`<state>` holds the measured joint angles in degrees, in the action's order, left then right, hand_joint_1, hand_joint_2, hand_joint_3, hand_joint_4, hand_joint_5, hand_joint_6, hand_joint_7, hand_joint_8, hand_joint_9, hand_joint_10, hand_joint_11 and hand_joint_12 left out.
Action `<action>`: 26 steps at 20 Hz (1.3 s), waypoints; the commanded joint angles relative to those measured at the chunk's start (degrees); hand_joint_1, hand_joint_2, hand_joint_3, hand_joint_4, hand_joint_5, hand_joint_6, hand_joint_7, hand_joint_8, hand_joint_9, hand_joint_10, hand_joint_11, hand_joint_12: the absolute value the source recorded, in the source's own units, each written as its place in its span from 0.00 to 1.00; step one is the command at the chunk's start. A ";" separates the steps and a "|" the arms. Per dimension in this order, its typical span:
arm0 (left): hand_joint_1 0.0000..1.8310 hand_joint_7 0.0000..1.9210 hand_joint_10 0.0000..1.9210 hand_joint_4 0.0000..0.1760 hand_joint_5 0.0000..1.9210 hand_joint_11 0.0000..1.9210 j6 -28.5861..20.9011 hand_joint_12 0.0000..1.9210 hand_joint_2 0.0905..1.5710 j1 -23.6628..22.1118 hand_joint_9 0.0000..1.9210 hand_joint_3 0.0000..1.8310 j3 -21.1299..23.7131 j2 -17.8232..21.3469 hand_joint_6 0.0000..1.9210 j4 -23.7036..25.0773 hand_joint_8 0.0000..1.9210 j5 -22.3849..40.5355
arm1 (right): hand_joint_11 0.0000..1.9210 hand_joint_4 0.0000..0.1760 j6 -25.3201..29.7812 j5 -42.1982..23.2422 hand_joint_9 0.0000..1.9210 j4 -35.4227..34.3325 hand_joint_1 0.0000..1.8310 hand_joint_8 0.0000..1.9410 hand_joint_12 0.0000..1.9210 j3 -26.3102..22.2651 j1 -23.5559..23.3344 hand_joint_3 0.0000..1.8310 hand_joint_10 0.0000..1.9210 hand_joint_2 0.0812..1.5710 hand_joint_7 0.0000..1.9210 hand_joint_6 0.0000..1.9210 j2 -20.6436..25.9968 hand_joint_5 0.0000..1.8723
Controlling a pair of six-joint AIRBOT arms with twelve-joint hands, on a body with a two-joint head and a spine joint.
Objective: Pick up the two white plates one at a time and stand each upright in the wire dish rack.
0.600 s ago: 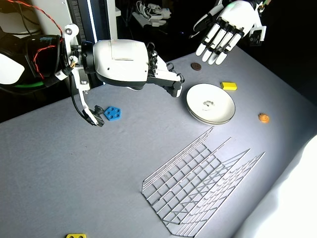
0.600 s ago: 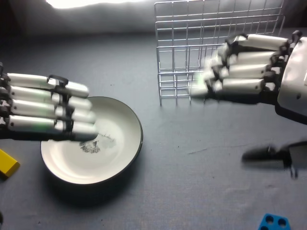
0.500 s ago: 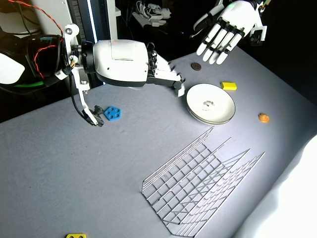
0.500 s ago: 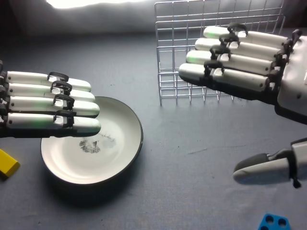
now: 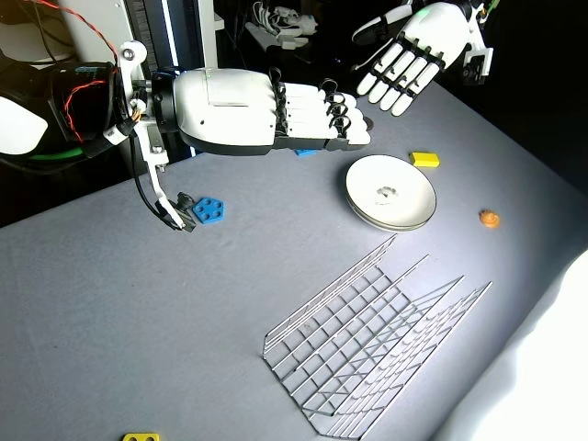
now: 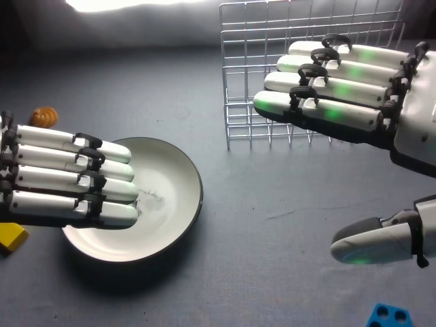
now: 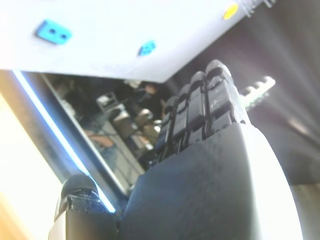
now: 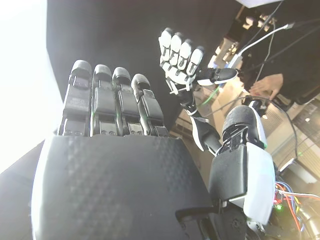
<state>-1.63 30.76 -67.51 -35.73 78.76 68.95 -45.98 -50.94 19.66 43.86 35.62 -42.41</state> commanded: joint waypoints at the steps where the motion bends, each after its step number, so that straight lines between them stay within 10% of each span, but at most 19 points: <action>1: 0.00 0.00 0.00 0.00 0.00 0.00 -0.19 0.00 0.57 -0.64 0.00 0.00 -0.63 -0.03 0.00 -3.26 0.00 2.91 | 0.00 0.00 0.08 -6.52 0.00 -1.42 0.00 0.00 0.00 0.04 -0.45 0.00 0.00 0.62 0.00 0.00 0.09 0.00; 6: 0.00 0.00 0.00 0.00 0.00 0.00 -0.35 0.00 0.57 -0.43 0.00 0.00 -2.53 -1.64 0.00 1.84 0.00 0.98 | 0.00 0.00 11.34 -0.92 0.00 6.80 0.00 0.00 0.00 2.34 -2.09 0.00 0.00 0.62 0.00 0.00 0.08 0.00; 18: 0.00 0.00 0.00 0.00 0.00 0.00 4.60 0.00 0.57 11.20 0.00 0.00 -5.82 -6.89 0.00 -2.15 0.00 -6.07 | 0.00 0.00 10.26 -1.57 0.00 6.79 0.00 0.00 0.00 2.42 -2.90 0.00 0.00 0.62 0.01 0.01 -0.03 0.02; 26: 0.00 0.00 0.00 0.00 0.00 0.00 5.81 0.00 0.57 10.72 0.00 0.00 -10.21 -11.01 0.00 -2.15 0.00 -8.74 | 0.01 0.00 9.83 -2.07 0.02 6.79 0.00 0.01 0.01 2.42 -2.87 0.00 0.01 0.63 0.02 0.00 -0.04 0.01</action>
<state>4.27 41.87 -77.87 -46.96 80.01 57.78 -36.16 -46.24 28.38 46.46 33.34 -42.52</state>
